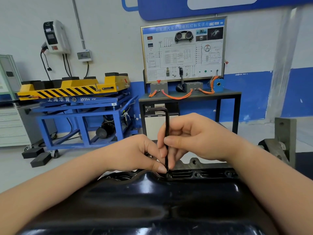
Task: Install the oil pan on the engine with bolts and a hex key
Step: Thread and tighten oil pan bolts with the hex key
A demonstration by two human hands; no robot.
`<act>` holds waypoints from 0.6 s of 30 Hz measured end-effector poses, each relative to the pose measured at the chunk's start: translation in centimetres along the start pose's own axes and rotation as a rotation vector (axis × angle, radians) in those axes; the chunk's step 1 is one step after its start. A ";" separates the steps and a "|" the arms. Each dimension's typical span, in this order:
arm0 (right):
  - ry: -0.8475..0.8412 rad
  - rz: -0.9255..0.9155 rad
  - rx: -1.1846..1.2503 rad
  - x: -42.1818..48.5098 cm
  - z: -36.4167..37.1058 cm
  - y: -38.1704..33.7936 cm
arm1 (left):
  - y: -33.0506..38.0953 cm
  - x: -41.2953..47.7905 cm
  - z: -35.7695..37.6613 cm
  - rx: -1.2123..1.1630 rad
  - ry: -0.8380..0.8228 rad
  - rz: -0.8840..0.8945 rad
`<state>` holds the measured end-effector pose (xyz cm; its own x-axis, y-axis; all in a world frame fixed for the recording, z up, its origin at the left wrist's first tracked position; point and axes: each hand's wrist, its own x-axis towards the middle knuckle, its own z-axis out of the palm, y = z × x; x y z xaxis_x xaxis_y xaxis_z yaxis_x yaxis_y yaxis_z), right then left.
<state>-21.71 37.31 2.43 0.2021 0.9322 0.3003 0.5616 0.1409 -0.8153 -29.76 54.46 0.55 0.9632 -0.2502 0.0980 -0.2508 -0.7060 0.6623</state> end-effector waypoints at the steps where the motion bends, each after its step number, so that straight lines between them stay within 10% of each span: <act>1: 0.002 -0.001 0.006 0.0 0.1 0.0 | 0.0 0.0 0.1 -0.005 0.008 0.009; 18: -0.001 0.023 0.085 0.0 0.2 -0.1 | 0.8 -0.1 0.1 0.006 -0.006 -0.009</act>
<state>-21.96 37.36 2.41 0.2132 0.9360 0.2801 0.4864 0.1470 -0.8613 -30.09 53.83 0.96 0.9648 -0.2479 0.0871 -0.2425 -0.7122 0.6588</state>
